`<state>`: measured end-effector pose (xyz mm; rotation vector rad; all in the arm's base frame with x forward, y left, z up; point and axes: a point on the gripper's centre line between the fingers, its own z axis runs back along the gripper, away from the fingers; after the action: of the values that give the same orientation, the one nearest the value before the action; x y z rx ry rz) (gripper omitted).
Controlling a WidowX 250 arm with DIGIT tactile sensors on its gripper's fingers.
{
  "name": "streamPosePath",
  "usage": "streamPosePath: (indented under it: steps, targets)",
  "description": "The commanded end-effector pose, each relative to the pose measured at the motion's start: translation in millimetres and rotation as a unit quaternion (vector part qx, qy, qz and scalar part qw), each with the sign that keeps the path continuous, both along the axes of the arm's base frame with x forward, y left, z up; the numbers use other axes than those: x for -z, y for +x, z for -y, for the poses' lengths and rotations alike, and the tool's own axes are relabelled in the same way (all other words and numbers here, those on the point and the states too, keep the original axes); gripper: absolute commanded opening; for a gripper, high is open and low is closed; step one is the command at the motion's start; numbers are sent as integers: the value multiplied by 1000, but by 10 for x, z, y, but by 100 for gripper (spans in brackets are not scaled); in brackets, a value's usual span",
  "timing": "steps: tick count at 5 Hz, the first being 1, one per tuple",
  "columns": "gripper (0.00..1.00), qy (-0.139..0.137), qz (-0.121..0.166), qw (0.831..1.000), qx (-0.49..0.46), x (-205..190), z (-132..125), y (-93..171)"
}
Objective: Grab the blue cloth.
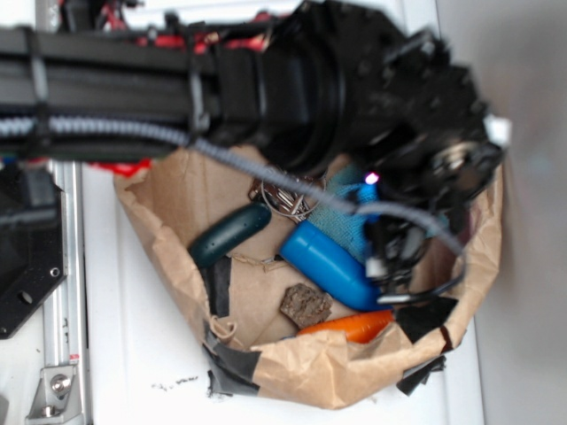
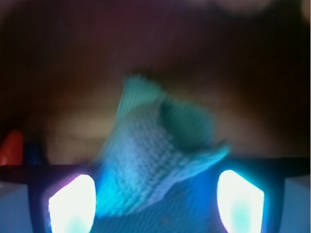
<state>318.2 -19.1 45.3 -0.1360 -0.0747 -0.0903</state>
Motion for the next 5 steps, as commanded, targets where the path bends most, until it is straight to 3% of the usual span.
streamPosePath:
  steps: [1, 2, 3, 5]
  targets:
    - [100, 38, 23, 999, 25, 181, 270, 155]
    - [0, 36, 19, 999, 7, 234, 204, 199]
    - [0, 40, 28, 999, -2, 164, 136, 181]
    - [0, 54, 79, 995, -36, -179, -131, 96]
